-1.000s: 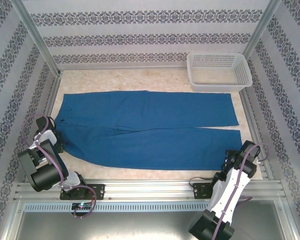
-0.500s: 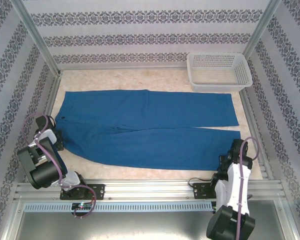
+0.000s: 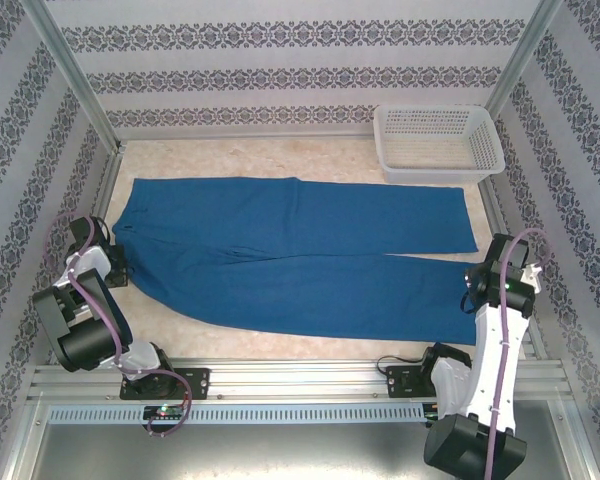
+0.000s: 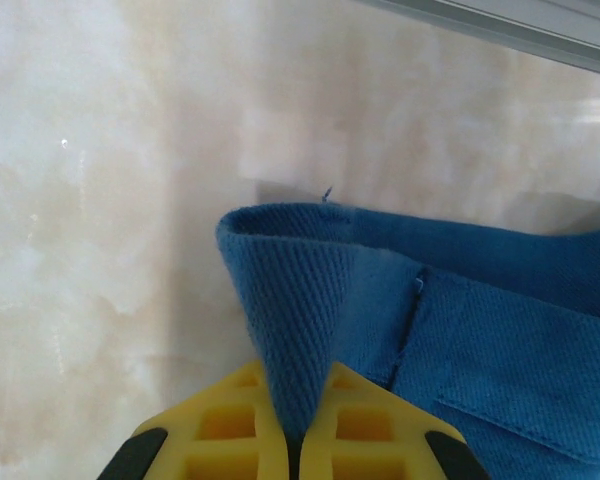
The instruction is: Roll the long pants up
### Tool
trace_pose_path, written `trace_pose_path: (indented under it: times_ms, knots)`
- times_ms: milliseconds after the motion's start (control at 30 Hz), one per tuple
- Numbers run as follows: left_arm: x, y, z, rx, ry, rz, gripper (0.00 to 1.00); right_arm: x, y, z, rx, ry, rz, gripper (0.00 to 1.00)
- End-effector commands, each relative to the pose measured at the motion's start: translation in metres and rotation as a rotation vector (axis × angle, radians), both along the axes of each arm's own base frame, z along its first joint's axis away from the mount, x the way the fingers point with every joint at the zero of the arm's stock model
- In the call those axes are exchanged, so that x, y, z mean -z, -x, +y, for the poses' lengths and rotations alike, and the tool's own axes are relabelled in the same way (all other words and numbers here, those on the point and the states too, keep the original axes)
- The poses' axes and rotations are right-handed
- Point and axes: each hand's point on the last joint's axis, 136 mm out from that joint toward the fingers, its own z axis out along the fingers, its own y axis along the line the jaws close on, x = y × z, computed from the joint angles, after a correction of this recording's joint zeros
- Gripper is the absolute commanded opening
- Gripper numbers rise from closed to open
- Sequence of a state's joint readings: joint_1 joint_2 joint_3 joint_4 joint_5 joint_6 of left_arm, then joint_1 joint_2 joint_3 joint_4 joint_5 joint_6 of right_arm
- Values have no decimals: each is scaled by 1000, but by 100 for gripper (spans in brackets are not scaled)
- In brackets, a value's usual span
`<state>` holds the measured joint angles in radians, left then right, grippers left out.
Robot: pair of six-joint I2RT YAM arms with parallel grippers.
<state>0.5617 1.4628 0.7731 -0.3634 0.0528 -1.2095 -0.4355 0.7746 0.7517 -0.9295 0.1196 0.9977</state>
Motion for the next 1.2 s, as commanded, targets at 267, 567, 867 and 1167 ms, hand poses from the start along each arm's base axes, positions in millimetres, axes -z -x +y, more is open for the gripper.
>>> trace_pose_path:
  times_ms: [267,567,867,1167]
  knots:
    - [-11,9,-14,14,25,9,0,110,66,46,243,-443,224,80]
    - [-2,14,-17,-9,40,9,0,122,75,32,260,-365,317,72]
    - [-5,10,-16,-19,44,-8,0,135,72,13,275,-289,417,41]
    - [-4,14,-17,-35,45,-11,0,133,71,9,269,-231,529,11]
